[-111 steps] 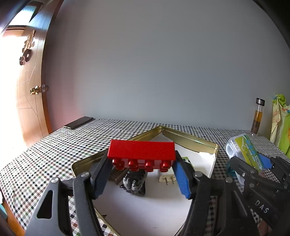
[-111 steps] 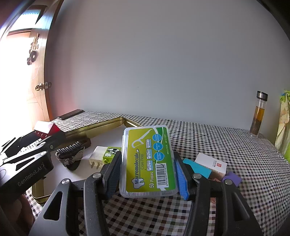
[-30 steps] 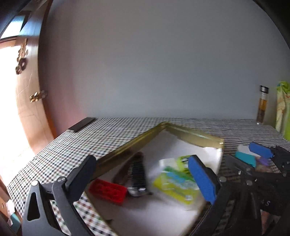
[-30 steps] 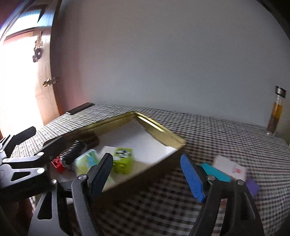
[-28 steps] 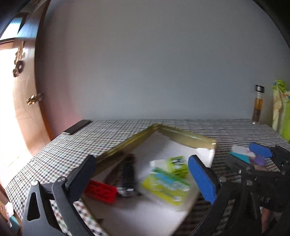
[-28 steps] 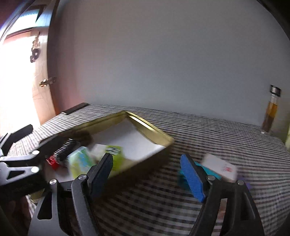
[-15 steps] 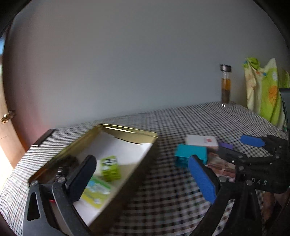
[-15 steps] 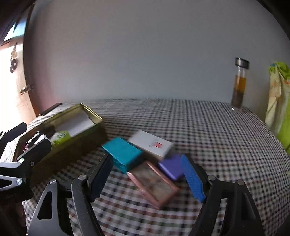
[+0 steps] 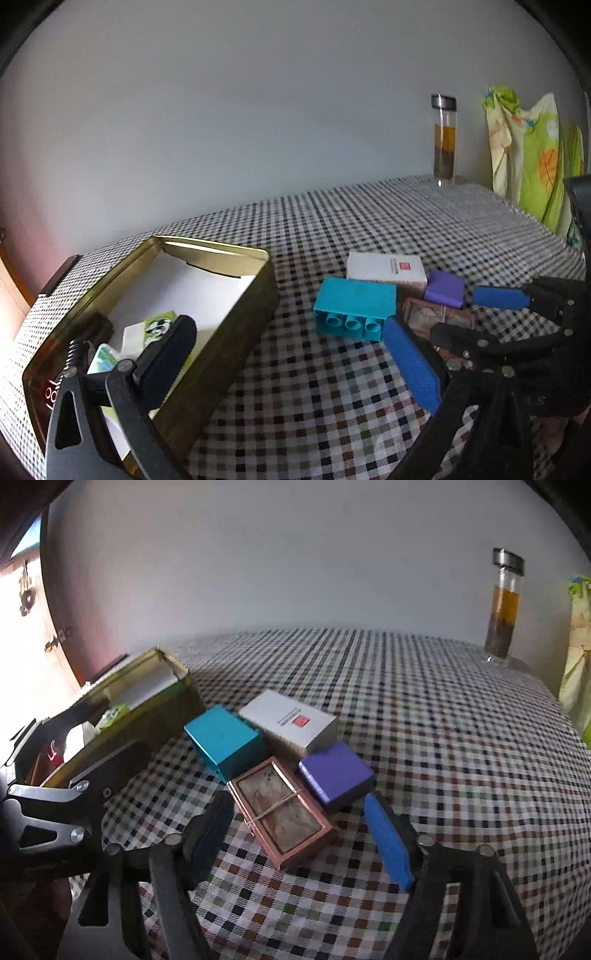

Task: Organize rigid objects
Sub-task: 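Move both grippers back toward the teal brick and copper-framed box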

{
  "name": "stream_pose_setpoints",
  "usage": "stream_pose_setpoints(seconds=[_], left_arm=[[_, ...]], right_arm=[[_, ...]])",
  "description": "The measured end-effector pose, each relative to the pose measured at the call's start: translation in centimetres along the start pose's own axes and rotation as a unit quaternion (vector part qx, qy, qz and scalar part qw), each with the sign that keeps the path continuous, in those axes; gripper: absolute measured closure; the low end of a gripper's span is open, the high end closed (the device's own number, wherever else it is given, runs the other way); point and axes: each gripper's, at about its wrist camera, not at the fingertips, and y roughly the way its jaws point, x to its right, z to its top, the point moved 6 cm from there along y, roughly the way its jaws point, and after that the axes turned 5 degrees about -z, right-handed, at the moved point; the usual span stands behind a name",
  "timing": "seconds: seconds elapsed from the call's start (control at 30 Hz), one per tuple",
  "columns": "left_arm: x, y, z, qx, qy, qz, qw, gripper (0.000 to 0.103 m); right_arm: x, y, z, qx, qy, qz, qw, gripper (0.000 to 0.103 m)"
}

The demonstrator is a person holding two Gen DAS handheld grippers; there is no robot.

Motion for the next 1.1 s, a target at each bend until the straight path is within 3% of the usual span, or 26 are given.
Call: stream_pose_setpoints(seconds=[0.1,0.47,0.67,0.9,1.1], left_arm=[[0.0,0.5,0.0,-0.006,0.001,-0.002,1.0,0.001],[-0.4,0.4,-0.8,-0.018,-0.004,-0.011,0.9998,0.001],[-1.0,0.8,-0.9,-0.022,-0.022,-0.019,0.9993,0.001],[0.3,0.6,-0.6,-0.015,-0.005,-0.019,0.9997,0.001],[1.4,0.8,-0.4,-0.015,0.006,-0.032,0.9993,0.001]], right_arm=[[0.2,1.0,-0.1,-0.019,0.005,0.004,1.0,0.037],[-0.4,0.9,-0.5,-0.016,-0.002,0.021,1.0,0.038],[-0.9,1.5,-1.1,-0.038,-0.022,0.027,0.999,0.038],[-1.4,1.9,-1.1,-0.038,-0.048,-0.031,0.998,0.046],[-0.3,1.4,-1.0,-0.024,-0.015,-0.032,0.999,0.049]])
